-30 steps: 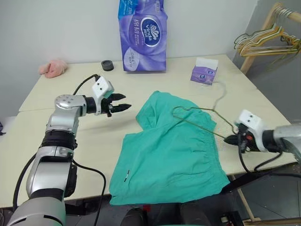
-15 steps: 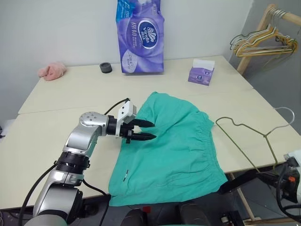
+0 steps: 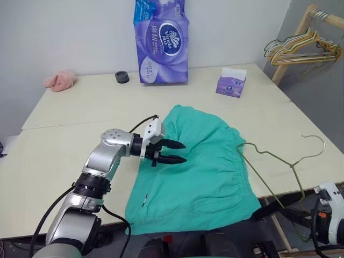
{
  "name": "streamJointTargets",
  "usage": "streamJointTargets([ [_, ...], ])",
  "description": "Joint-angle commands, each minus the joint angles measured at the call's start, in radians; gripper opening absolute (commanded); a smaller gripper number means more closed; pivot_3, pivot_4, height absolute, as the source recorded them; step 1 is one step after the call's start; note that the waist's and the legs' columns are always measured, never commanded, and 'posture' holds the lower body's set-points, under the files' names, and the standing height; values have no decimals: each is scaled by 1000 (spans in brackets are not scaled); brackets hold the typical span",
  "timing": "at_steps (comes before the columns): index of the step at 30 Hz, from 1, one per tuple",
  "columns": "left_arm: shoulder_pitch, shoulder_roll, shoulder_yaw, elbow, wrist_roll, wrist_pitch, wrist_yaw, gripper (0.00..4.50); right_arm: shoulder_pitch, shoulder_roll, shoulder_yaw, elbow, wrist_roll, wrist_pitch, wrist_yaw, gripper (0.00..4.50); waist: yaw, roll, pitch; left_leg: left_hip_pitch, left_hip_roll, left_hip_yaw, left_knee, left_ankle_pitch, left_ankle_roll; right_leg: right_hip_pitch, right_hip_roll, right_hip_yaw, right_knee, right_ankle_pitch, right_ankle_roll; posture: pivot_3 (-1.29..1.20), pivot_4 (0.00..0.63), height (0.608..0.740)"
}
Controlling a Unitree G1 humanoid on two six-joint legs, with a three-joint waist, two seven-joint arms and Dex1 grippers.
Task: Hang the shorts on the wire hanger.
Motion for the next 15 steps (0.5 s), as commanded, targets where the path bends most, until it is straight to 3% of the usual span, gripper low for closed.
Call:
streamJointTargets([
  [1, -20, 0, -2, -58, -7, 9, 16, 2543, 21, -13, -61, -9, 49, -36, 21, 0, 0, 0, 0, 0, 0, 0, 0, 0, 0, 0, 0, 0, 0, 0, 0, -233, 95, 740],
  [15, -14, -1, -8, -53, 3, -5, 17, 2543, 6, 20, -65, 70, 112, -39, -72, 0, 1, 0, 0, 0, 0, 1, 0, 0, 0, 0, 0, 1, -1, -2, 4, -227, 97, 740],
])
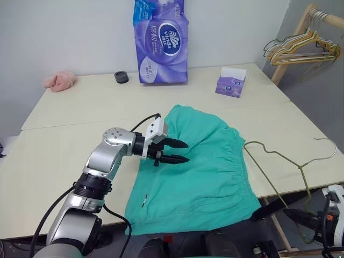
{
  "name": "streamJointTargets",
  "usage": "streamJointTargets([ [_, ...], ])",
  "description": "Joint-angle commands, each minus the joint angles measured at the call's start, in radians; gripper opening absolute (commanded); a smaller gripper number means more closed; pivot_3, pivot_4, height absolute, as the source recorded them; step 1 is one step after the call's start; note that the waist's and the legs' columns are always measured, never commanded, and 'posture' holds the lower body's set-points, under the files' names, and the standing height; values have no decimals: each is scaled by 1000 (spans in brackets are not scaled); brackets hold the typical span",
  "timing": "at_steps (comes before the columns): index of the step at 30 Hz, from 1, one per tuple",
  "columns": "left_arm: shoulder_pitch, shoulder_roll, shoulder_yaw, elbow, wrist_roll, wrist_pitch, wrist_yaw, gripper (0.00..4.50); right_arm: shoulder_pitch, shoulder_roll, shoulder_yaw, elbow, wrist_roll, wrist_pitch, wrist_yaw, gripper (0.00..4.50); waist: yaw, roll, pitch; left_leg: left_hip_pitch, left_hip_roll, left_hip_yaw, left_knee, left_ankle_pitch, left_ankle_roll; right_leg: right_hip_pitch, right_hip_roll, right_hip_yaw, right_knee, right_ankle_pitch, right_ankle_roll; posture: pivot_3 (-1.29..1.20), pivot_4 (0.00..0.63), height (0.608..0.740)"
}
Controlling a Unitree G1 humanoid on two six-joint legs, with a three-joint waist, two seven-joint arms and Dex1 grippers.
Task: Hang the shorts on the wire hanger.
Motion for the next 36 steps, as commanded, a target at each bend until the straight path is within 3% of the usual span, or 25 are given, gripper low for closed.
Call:
streamJointTargets([
  [1, -13, 0, -6, -3, 0, -20, 0, 2543, -9, -3, -16, 14, 26, -17, -17, 0, 0, 0, 0, 0, 0, 0, 0, 0, 0, 0, 0, 0, 0, 0, 0, -224, 97, 740],
  [15, -17, -3, -6, 19, 10, -41, 1, 2543, -63, -42, 150, 33, 78, -33, -49, 0, 0, 0, 0, -1, 0, 0, 0, 0, 0, 0, 0, 0, -1, 0, 0, -220, 94, 740],
  [29, -64, -17, 28, 88, 11, -60, 57, 2543, -343, -55, 331, 241, 82, -39, -118, 0, 0, 0, 0, -1, 0, 1, 0, 0, 0, -1, 0, 1, -1, 2, -4, -212, 92, 740],
  [36, -100, -15, 46, 133, 6, -69, 85, 2543, -449, -74, 347, 280, 73, -115, -142, 0, -1, 0, 1, -2, 0, 1, -1, 0, 0, -1, 0, 0, -1, 3, -4, -203, 90, 740],
])
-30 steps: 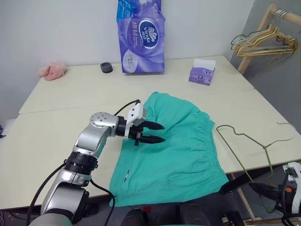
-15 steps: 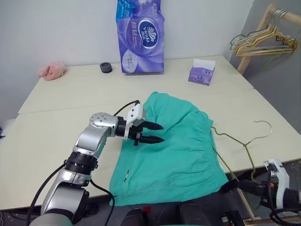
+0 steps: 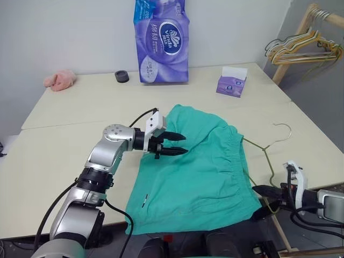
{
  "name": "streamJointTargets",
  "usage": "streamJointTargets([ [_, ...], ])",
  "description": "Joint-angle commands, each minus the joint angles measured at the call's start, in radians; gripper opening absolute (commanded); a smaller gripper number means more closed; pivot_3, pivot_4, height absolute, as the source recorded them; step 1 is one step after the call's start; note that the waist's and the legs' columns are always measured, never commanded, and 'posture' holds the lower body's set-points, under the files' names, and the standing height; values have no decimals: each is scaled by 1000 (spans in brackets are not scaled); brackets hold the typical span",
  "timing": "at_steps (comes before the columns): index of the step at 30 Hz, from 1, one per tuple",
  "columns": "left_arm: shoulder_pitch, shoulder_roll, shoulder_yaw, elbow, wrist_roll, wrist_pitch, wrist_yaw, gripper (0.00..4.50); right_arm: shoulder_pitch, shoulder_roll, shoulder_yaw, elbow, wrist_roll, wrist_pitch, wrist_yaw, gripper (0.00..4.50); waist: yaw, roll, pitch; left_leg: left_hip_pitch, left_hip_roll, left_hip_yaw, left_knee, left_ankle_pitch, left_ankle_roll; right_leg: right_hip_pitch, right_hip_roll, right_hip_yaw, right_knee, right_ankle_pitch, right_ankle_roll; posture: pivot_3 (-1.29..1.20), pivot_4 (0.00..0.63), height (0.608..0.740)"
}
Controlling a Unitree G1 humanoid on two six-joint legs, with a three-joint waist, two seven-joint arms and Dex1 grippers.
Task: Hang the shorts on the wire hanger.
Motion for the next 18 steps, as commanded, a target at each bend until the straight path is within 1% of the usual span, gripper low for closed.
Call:
streamJointTargets([
  [1, -37, 0, 40, 8, -9, -20, 20, 2543, -53, -46, -16, -23, -9, -71, -3, 0, 0, 0, 0, 0, 0, 0, 0, 0, 0, 0, 0, 0, 0, 0, 0, -203, 90, 740],
  [6, -118, -9, 97, 103, -18, -36, 73, 2543, -140, -140, 14, -92, 2, -102, 9, 0, 0, 0, 0, 0, 0, 0, 0, 0, 0, 0, 0, 0, 0, 0, 1, -210, 86, 740],
  [10, -248, -19, 145, 208, -34, -28, 92, 2543, -212, -197, 116, -139, -16, -145, 32, 0, -1, -1, 1, 0, 0, 0, 0, 0, 0, 0, 0, -1, 0, 0, 2, -218, 81, 740],
  [12, -322, -15, 158, 257, -46, -4, 66, 2890, -245, -224, 186, -150, -38, -179, 47, 0, -1, -1, 1, -1, 0, -1, 0, 0, 0, -1, 0, -1, -1, 0, 2, -220, 77, 740],
  [14, -393, 1, 157, 297, -49, -1, 10, 3395, -296, -234, 253, -157, -52, -204, 62, 0, -4, -1, 1, -2, 0, -1, 0, 0, 0, -2, 0, -1, -1, 1, 2, -220, 74, 740],
  [18, -463, 39, 114, 367, 3, -90, -126, 4476, -375, -262, 374, -161, -100, -268, 101, 0, -8, -1, 1, -3, 0, -1, -1, 0, 0, -2, 0, -2, -2, 0, 2, -218, 71, 740],
])
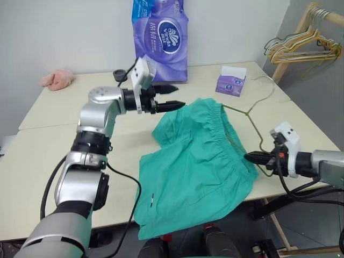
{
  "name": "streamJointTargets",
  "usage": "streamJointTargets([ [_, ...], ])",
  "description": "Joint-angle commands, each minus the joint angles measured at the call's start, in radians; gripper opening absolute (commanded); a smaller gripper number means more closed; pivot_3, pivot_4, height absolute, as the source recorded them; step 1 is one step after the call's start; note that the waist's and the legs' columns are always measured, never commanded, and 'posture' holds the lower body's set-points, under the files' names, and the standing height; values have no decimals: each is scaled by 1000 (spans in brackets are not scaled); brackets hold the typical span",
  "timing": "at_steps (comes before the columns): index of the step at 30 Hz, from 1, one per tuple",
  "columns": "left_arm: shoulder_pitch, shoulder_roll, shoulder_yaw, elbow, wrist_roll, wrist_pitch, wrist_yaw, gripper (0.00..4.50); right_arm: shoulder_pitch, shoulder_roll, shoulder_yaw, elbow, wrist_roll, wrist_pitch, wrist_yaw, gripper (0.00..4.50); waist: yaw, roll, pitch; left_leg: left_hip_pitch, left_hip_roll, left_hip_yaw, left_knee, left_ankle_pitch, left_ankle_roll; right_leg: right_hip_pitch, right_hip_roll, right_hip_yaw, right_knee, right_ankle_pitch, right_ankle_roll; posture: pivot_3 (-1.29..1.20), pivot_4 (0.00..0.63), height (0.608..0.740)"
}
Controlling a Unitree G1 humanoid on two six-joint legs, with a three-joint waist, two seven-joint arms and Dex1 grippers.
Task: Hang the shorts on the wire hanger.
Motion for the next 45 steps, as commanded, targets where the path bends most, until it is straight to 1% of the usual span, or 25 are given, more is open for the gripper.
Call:
streamJointTargets([
  [1, -37, 36, -31, 43, 37, -87, -116, 4476, -61, -28, 57, -24, -35, -67, 39, 0, -1, 0, 0, 0, 0, 0, 0, 0, 0, 0, 0, 0, 0, 0, 0, -218, 71, 740],
  [2, -40, 46, -48, 51, 48, -106, -156, 4476, -79, -30, 75, -20, -42, -75, 46, 0, -2, 0, 0, 0, 0, 0, -1, 0, 0, 0, 0, 0, 0, 0, 0, -218, 71, 740],
  [4, -19, 97, -137, 25, 49, -139, -253, 4476, -116, -46, 131, -16, -78, -114, 77, 0, -2, 0, 0, 0, 0, -1, -1, 0, 0, -1, -1, -1, 0, 0, 0, -218, 71, 740],
  [6, -5, 129, -205, 22, 51, -178, -284, 4476, -142, -59, 176, -17, -111, -146, 100, 0, -4, 0, 0, -1, 0, -1, -1, 0, 0, -2, -2, 0, 0, 0, 0, -218, 68, 740],
  [9, -19, 116, -229, 72, 72, -245, -284, 4476, -174, -68, 228, -44, -144, -178, 124, 0, -3, 0, 0, -5, 0, -2, 0, 0, 0, -5, -3, -1, 0, 0, 0, -220, 66, 740],
  [12, -27, 90, -230, 96, 80, -270, -284, 4476, -197, -65, 266, -78, -169, -197, 133, 0, 3, 0, 0, -15, 0, -3, 3, 0, 0, -15, -4, -1, 4, 0, 0, -224, 66, 740],
  [14, -24, 77, -235, 102, 89, -279, -284, 4476, -205, -65, 287, -98, -188, -212, 136, 0, 3, 0, 0, -15, 0, -3, 3, 0, 0, -16, -4, -1, 5, 0, 0, -225, 66, 740],
  [20, 47, 88, -296, 37, 76, -286, -284, 4476, -222, -59, 332, -151, -249, -247, 144, 0, -5, 0, 0, -15, 0, -3, 2, 0, 0, -17, -4, -1, 5, 0, 0, -235, 71, 740],
  [21, 65, 98, -313, 15, 67, -284, -284, 4476, -223, -55, 331, -156, -252, -247, 145, 0, -9, 0, 0, -15, 0, -3, 2, 0, 0, -17, -4, -1, 5, 0, 0, -235, 71, 740],
  [23, 113, 147, -376, -67, 17, -253, -284, 4476, -219, -54, 330, -155, -263, -252, 148, 0, -16, 0, 0, -15, 0, -3, 2, 0, 0, -17, -4, -1, 6, 0, 0, -235, 71, 740],
  [27, 153, 194, -425, -137, -29, -206, -284, 3681, -209, -52, 324, -152, -279, -259, 156, 0, -21, 0, 0, -15, 0, -4, 3, 0, 0, -17, -4, 0, 7, 0, 0, -237, 74, 740],
  [28, 159, 199, -430, -147, -34, -201, -284, 3309, -208, -51, 323, -153, -281, -259, 159, 0, -21, 0, 0, -14, 0, -4, 3, 0, 0, -17, -4, 0, 7, 0, -1, -236, 75, 740],
  [31, 174, 200, -434, -162, -32, -193, -284, 2523, -208, -51, 323, -152, -286, -266, 169, 0, -21, 0, 0, -14, 0, -4, 3, 0, 0, -16, -4, -1, 8, 0, -1, -234, 75, 740],
  [32, 178, 196, -430, -161, -26, -191, -284, 2150, -208, -51, 324, -153, -288, -271, 173, 0, -21, 0, 0, -14, 0, -4, 3, 0, 0, -16, -4, -1, 8, 0, -1, -234, 75, 740],
  [39, 208, 157, -382, -158, 17, -174, -284, 129, -198, -62, 337, -153, -349, -356, 210, 0, -21, 0, 0, -14, 0, -3, 3, 0, 0, -16, -3, -1, 8, 0, -1, -236, 75, 740],
  [40, 211, 154, -378, -159, 21, -173, -284, 22, -195, -70, 341, -152, -360, -371, 222, 0, -21, 0, 0, -14, 0, -3, 3, 0, 0, -16, -3, -1, 8, 0, -1, -236, 75, 740],
  [41, 213, 152, -374, -160, 24, -172, -284, 22, -193, -75, 343, -151, -370, -381, 230, 0, -22, 0, 0, -14, 0, -3, 3, 1, 0, -16, -3, -1, 8, 0, -1, -236, 75, 740],
  [43, 216, 142, -360, -155, 35, -167, -284, 0, -191, -80, 340, -149, -386, -406, 241, 519, -22, 1, 0, -14, 0, -3, 3, 1, 0, -16, -3, -1, 8, 0, -1, -236, 75, 740],
  [44, 218, 138, -356, -155, 40, -165, -284, 0, -192, -85, 335, -149, -389, -416, 250, 710, -22, 1, 0, -14, 0, -3, 3, 1, 0, -16, -3, -1, 8, 0, -1, -239, 76, 740],
  [45, 220, 134, -351, -155, 44, -163, -284, 0, -194, -91, 330, -149, -390, -423, 261, 1011, -22, 1, 0, -14, 0, -3, 3, 1, 0, -16, -3, -1, 8, 0, -1, -239, 76, 740],
])
